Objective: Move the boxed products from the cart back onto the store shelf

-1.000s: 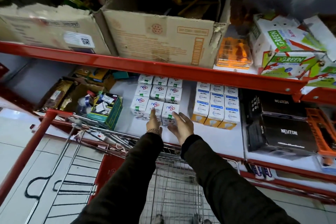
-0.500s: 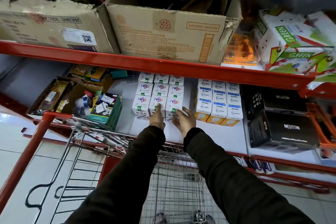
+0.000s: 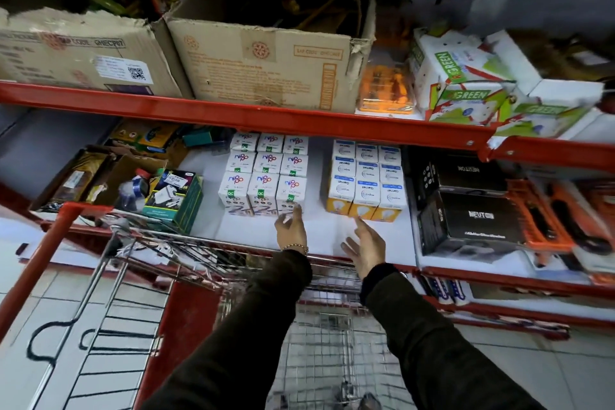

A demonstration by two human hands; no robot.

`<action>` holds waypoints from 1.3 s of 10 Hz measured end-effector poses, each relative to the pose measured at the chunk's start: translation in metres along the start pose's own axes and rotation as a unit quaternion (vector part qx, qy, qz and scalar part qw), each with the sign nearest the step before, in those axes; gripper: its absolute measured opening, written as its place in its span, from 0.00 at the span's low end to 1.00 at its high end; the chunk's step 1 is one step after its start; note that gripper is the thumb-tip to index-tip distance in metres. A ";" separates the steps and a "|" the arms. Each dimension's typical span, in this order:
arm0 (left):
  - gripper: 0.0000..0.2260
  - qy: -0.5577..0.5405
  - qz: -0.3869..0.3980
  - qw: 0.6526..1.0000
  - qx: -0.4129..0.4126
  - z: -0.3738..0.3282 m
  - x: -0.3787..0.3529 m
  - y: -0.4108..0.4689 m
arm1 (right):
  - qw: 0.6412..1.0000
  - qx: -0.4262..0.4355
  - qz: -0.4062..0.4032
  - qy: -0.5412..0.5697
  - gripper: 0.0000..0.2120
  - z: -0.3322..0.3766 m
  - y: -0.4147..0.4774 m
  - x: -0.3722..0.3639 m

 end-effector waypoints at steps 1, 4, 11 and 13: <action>0.24 -0.021 0.028 0.999 0.011 0.024 -0.027 -0.031 | 0.997 -0.003 -0.063 0.054 0.21 0.008 -0.004 0.065; 0.19 0.053 0.171 0.984 -0.002 0.084 -0.149 -0.111 | 0.951 0.049 -0.249 0.176 0.25 0.067 0.005 0.223; 0.20 0.241 0.226 0.937 -0.116 0.097 -0.222 -0.140 | 0.981 0.087 -0.155 0.076 0.27 0.128 0.009 0.266; 0.18 0.322 0.093 0.824 -0.457 0.006 -0.185 -0.179 | 0.948 0.196 -0.211 0.138 0.20 0.173 -0.072 0.332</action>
Point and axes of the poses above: each hand's wrist, its own y-axis towards the middle knuckle, its own x-axis out of the back of the hand, z = x × y, the point moved 5 cm from there along y, towards the middle knuckle, and after that the axes turned 3 degrees about -y, right-handed, at the moved point
